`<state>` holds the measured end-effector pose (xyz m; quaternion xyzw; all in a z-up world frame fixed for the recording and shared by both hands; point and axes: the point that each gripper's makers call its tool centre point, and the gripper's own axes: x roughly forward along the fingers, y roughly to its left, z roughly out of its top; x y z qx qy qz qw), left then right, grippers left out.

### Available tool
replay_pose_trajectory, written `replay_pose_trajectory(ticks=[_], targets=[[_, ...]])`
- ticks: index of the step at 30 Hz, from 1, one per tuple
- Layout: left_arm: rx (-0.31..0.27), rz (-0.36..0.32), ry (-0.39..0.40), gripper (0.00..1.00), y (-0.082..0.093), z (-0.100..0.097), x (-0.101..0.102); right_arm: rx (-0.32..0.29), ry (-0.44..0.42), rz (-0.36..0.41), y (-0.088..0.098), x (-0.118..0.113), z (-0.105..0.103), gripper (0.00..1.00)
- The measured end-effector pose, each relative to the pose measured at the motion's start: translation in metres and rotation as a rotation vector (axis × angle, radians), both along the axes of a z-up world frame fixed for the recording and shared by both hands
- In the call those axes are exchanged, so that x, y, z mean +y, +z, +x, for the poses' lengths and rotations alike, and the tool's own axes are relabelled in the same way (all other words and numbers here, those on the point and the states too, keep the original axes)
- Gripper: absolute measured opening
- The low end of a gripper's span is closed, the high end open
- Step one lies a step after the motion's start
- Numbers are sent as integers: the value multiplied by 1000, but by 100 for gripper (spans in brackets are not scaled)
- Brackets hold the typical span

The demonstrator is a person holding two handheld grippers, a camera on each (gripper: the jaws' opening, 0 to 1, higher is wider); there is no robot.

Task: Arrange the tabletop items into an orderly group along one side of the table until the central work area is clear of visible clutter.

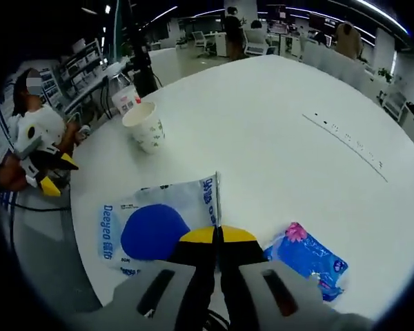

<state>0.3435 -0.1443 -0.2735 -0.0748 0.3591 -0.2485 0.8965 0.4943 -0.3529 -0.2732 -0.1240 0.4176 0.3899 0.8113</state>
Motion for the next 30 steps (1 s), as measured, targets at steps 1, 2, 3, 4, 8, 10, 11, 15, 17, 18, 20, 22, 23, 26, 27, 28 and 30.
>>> replay_pose_trajectory(ticks=[1, 2, 3, 4, 8, 10, 11, 15, 17, 18, 20, 22, 23, 26, 27, 28, 30], targets=[[0, 1, 0, 44, 0, 0, 0, 4, -13, 11, 2, -1, -2, 0], [0, 4, -3, 44, -1, 0, 0, 8, -33, 26, 6, -2, -6, 0], [1, 5, -4, 44, -1, 0, 0, 10, -38, 33, 8, -3, -9, 0], [1, 5, -4, 44, -1, 0, 0, 11, -40, 36, 9, -6, -14, 0], [1, 7, -4, 44, -1, -1, -1, 26, -77, 50, 11, -10, -27, 0], [1, 7, -3, 44, -1, -1, -1, 31, -100, 61, 14, -12, -33, 0], [2, 7, -3, 44, -1, -1, -1, 34, -119, 72, 16, -14, -35, 0], [9, -56, -20, 46, 2, -2, -10, 54, -197, 134, 22, -19, -45, 0], [16, -83, -20, 48, 2, -2, -12, 100, -264, 146, 16, -28, -53, 0], [13, -77, -21, 48, 3, -2, -12, 110, -281, 152, 15, -30, -56, 0], [15, -69, -30, 47, 2, -3, -12, 114, -308, 170, 13, -37, -62, 0], [17, -64, -35, 48, 1, -4, -14, 121, -322, 181, 14, -39, -74, 0], [17, -62, -37, 47, 2, -4, -14, 128, -343, 190, 11, -48, -69, 0], [20, -57, -37, 47, 1, -4, -13, 152, -388, 224, 5, -57, -74, 0], [23, -55, -35, 46, 0, -4, -13, 159, -398, 229, 3, -59, -76, 0], [27, -53, -34, 46, -1, -4, -12, 171, -407, 231, 1, -61, -79, 0], [34, -46, -33, 46, -3, -4, -12, 174, -412, 237, -4, -65, -83, 0]])
